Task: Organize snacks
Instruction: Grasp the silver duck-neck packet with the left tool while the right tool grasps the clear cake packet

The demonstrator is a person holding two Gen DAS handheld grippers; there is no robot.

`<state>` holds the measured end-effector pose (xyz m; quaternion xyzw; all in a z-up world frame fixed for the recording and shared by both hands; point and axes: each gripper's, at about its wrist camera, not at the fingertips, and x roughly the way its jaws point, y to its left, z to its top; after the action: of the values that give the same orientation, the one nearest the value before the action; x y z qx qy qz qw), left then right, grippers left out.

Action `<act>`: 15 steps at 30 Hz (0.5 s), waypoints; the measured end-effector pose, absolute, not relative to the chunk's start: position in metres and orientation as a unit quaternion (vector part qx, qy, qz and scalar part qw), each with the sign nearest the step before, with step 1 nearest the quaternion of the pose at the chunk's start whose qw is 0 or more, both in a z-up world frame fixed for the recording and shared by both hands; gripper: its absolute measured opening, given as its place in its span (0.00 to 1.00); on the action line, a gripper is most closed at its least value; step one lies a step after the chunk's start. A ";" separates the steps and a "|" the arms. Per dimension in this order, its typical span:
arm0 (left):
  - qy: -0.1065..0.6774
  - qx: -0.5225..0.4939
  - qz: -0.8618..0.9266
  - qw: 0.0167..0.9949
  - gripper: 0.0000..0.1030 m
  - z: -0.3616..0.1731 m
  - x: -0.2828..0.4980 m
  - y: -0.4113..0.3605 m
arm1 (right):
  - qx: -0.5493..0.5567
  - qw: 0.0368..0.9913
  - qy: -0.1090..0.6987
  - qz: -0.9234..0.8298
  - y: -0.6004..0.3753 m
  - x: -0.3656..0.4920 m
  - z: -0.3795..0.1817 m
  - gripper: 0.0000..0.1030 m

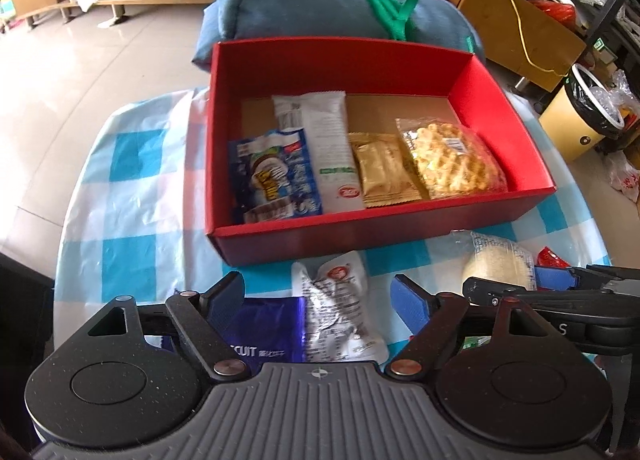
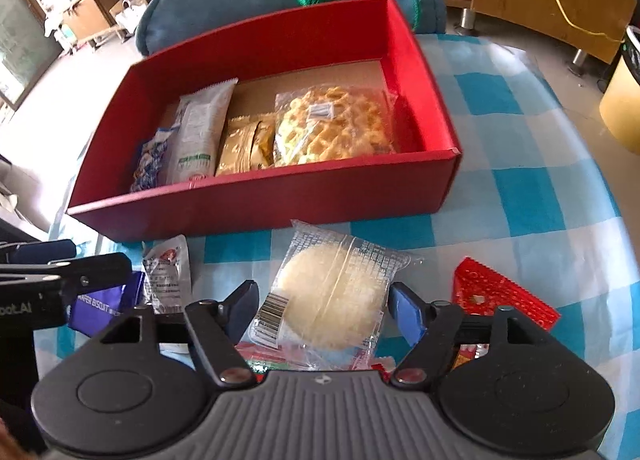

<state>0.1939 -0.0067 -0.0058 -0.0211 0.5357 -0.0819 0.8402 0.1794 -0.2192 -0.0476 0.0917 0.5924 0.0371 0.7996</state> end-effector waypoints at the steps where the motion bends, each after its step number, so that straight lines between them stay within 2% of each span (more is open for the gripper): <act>1: 0.537 -0.019 -0.080 0.839 0.83 -0.008 0.194 -0.006 | 0.089 0.797 0.596 0.037 -0.217 0.180 -0.051 0.65; 11: 0.576 -0.029 -0.071 0.814 0.83 -0.042 0.207 -0.018 | 0.047 0.793 0.605 0.049 -0.201 0.178 -0.063 0.68; 15: 0.576 -0.013 -0.066 0.815 0.83 -0.051 0.210 -0.031 | 0.038 0.794 0.604 0.055 -0.202 0.174 -0.061 0.63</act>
<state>0.2097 -0.0310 -0.0512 -0.0133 0.5761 -0.0664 0.8146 0.1741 -0.2022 -0.0614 0.0385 0.6043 0.0549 0.7939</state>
